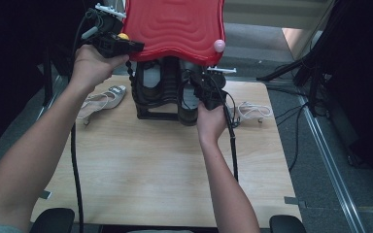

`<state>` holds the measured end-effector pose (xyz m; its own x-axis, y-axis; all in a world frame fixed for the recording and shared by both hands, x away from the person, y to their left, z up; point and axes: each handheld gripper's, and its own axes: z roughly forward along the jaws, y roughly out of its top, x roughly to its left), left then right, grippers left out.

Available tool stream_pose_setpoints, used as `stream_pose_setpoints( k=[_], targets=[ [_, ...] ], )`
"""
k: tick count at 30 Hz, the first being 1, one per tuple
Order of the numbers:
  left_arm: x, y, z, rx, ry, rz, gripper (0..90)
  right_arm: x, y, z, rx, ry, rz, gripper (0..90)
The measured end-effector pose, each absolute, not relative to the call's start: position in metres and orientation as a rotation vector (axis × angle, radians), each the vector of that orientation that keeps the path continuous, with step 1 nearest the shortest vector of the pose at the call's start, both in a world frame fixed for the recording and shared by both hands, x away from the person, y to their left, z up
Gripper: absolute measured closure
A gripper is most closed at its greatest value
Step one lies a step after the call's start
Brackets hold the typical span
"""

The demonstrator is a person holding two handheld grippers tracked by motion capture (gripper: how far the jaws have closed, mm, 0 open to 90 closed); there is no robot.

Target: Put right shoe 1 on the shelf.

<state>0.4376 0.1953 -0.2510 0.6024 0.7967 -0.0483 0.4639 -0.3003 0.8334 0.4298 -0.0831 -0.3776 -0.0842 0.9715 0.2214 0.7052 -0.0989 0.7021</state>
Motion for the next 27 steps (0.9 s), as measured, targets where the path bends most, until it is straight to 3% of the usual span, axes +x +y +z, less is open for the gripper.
stream_pose_setpoints(
  k=[17, 27],
  targets=[
    [0.438, 0.195, -0.251, 1.951, 1.010, 0.474, 90.0, 0.396, -0.105, -0.358, 1.794, 1.945, 1.156, 58.4],
    [0.438, 0.195, -0.250, 1.956, 1.013, 0.473, 90.0, 0.351, -0.123, -0.362, 1.692, 2.034, 1.241, 67.3]
  ],
)
